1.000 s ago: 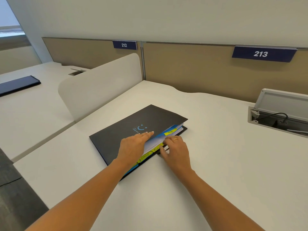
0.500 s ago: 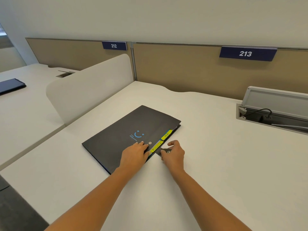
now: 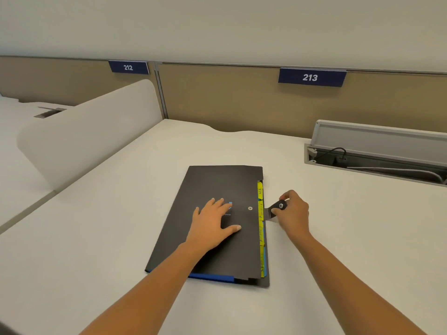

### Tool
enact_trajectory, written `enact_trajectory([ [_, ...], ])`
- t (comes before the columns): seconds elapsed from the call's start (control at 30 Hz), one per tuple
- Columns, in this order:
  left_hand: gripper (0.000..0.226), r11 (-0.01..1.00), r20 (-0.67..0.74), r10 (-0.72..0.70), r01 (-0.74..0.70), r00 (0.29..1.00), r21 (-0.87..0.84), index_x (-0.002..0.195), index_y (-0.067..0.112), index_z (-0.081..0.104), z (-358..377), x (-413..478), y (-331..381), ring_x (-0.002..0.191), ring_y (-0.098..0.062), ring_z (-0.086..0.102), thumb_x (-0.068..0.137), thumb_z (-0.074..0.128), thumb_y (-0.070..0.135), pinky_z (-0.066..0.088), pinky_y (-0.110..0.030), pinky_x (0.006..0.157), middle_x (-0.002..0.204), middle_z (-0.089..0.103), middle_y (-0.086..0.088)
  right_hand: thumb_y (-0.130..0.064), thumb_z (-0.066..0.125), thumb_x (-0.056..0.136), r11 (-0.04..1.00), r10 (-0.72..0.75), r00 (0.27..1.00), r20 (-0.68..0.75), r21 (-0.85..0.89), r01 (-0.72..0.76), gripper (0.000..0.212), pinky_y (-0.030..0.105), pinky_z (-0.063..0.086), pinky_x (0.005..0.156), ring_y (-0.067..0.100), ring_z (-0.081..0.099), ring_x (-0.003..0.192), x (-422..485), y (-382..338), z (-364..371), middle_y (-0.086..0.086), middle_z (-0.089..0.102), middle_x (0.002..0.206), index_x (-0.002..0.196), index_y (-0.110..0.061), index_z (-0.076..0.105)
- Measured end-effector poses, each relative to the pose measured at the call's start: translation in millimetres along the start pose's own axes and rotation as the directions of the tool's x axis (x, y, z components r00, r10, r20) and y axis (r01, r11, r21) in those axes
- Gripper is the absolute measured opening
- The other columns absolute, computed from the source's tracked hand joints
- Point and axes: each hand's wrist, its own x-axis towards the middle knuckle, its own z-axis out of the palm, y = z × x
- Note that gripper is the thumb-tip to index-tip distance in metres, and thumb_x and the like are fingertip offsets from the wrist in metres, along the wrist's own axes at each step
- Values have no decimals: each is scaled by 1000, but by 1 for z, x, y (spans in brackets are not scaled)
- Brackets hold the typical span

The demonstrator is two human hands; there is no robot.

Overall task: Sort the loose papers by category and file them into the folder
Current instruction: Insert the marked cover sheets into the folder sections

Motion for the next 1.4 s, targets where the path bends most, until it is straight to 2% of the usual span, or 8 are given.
enact_trajectory([
  [0.17,76,996,98,8,-17,995,93,145,42,7,27,0,28,145,-18,-9,81,32,74,-4,-60,110,157,-3,6,-1,64,83,989,-44,995,-88,-146,31,18,25,41,70,22,53,80,6,9,-29,18,65,100,100,0,60],
  [0.47,73,969,114,10,-38,993,246,144,44,-1,47,-2,40,144,-21,-14,81,16,76,-8,-64,107,157,-10,2,-19,58,91,927,-244,970,-17,-298,228,23,24,41,83,22,60,98,-18,24,-12,8,69,105,108,-9,68],
  [0.73,72,964,117,5,-36,993,263,144,44,-3,48,-2,40,144,-21,-14,81,15,76,-9,-64,107,157,-10,1,-26,37,101,785,-299,945,137,-528,325,36,23,40,94,17,47,119,-20,31,6,6,55,127,130,-11,54],
  [0.93,72,963,114,8,-39,993,266,144,44,-3,49,-1,40,144,-22,-14,82,15,75,-9,-64,106,157,-10,1,-19,37,101,687,-314,925,214,-621,377,42,26,38,104,20,44,127,-23,35,8,9,44,138,142,-8,37],
  [1.03,72,963,113,11,-41,993,267,144,44,-4,50,-1,40,144,-22,-15,82,14,75,-9,-65,107,157,-11,0,-14,54,93,624,-358,917,178,-684,377,40,29,48,93,24,56,114,-26,36,10,15,56,126,131,-1,50],
  [1.1,72,961,115,11,-42,993,272,144,43,-4,50,-1,40,144,-22,-15,82,14,75,-9,-65,107,157,-11,0,-14,86,61,579,-450,881,149,-702,414,40,25,56,59,21,69,76,-26,36,12,14,70,87,95,1,72],
  [1.17,72,959,118,10,-43,993,279,144,43,-4,50,-2,40,144,-22,-15,82,14,75,-8,-65,107,157,-11,0,-19,95,34,562,-473,870,141,-712,421,42,20,48,39,16,64,52,-26,34,14,7,66,62,68,-5,74],
  [1.4,72,959,103,-3,-27,995,282,144,43,-4,48,-4,42,144,-23,-14,82,13,75,-7,-66,106,157,-10,0,-19,94,34,520,-463,872,156,-749,411,40,23,46,38,20,64,56,-29,35,17,8,67,63,65,-5,73],
])
